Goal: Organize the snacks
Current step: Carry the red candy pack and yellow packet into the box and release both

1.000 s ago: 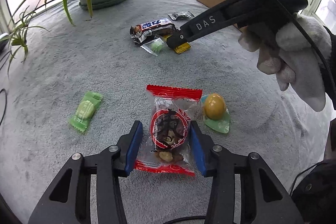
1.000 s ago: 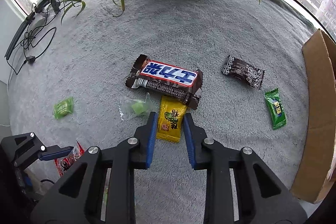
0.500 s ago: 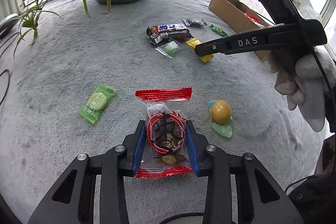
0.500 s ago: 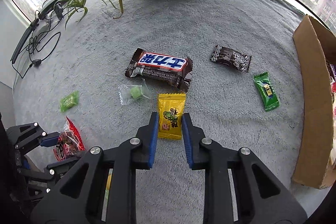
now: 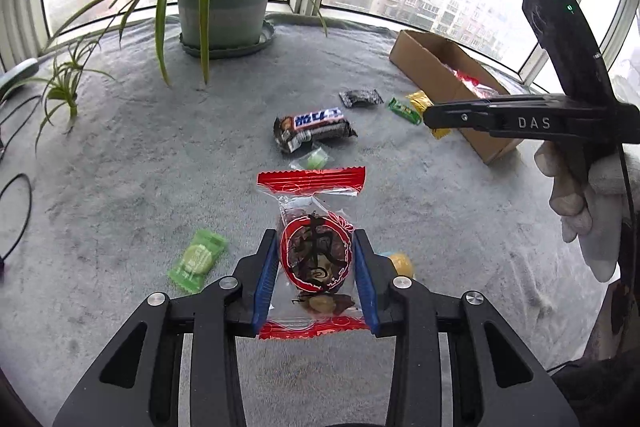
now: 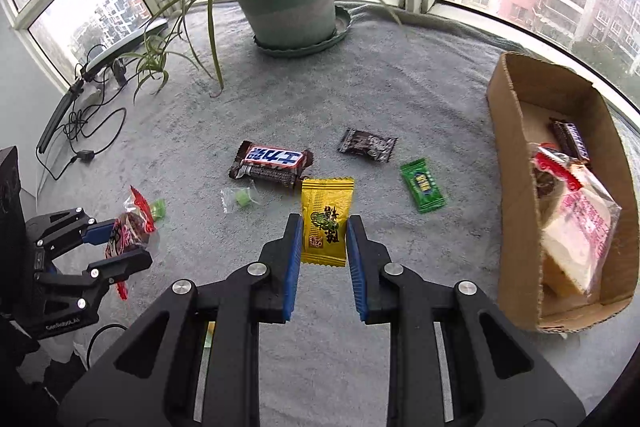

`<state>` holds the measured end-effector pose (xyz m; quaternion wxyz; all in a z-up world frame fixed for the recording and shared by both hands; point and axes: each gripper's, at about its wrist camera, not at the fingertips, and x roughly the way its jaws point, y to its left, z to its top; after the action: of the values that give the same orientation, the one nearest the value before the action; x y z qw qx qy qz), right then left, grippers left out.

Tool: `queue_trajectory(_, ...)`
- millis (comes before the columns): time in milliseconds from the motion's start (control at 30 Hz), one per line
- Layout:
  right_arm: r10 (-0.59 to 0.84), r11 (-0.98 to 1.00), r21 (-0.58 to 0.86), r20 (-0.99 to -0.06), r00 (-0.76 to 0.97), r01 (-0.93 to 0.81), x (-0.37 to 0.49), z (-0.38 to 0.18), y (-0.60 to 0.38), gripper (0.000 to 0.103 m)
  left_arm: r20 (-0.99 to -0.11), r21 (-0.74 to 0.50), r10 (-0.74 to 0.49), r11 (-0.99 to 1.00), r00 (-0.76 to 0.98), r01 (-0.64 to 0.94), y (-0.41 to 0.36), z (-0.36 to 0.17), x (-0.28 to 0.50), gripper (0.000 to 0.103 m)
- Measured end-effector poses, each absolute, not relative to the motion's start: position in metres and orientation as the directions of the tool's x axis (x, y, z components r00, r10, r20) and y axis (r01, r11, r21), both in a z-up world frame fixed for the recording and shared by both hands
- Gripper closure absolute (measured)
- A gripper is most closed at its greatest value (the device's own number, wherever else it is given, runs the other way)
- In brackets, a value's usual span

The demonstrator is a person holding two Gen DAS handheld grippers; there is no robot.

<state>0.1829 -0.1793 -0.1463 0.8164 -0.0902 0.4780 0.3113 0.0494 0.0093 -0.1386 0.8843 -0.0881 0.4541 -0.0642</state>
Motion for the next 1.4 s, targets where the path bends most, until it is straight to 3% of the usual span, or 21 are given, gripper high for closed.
queue_trajectory(367, 0.353, 0.887, 0.123, -0.801, 0.483, -0.445, 0.211, -0.115, -0.275, 0.080, -0.712, -0.224, -0.213, 0.972, 0.669, 0.071, -0.003, -0.091, 0.109, 0.069)
queue_trajectory(800, 0.271, 0.943, 0.108, -0.797, 0.540, -0.314, 0.239, -0.112, -0.352, 0.080, -0.669, -0.262, -0.281, 0.956, 0.688, 0.136, -0.055, -0.073, 0.194, 0.069)
queue_trajectory(1400, 0.216, 0.964, 0.094, -0.826, 0.520, -0.251, 0.262, -0.135, -0.387, 0.080, -0.698, -0.177, -0.324, 0.942, 0.638, 0.284, -0.151, -0.082, 0.274, 0.069)
